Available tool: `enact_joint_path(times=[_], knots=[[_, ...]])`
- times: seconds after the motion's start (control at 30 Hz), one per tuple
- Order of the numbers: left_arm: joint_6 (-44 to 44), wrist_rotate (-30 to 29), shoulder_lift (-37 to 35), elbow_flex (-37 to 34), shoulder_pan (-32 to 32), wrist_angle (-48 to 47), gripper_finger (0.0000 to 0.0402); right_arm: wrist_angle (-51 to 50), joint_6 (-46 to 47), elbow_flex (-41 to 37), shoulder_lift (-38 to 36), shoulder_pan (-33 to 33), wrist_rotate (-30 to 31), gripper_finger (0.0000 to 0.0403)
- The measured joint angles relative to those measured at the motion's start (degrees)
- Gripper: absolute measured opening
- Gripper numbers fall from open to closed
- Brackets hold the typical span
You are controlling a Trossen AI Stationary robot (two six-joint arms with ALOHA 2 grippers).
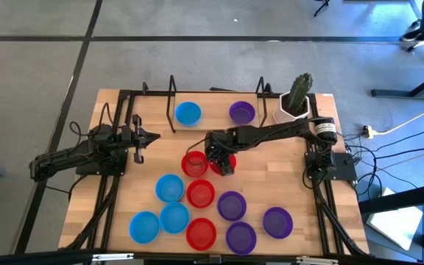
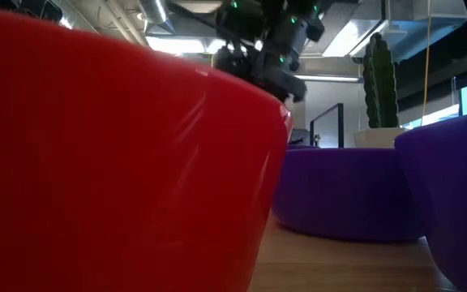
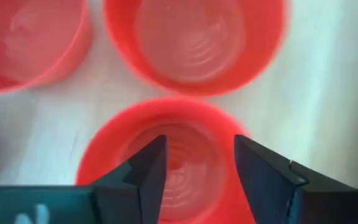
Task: Pick & Place Mini bowls
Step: Put the red bowl on the shelf
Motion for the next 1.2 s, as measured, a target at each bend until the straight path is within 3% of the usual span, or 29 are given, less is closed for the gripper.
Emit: enact_joint_path(times=[0.1, 0.5, 1.2], knots=[[0.0, 0.0, 0.0, 0.0, 0.0, 0.0, 0.0009, -2.5, -1.7, 2.0, -0.1, 0.0, 3.3, 0.0183], [0.0, 0.0, 0.0, 0.0, 0.0, 0.0, 0.0008, -5.0, -5.6, 0.5, 1.9, -3.8, 2.8, 0.0183], [0.0, 0.0, 0.0, 0.0, 0.0, -0.2, 0.0011, -4.6, -2.3, 0.1, 5.2, -5.0, -4.9, 0.0183]])
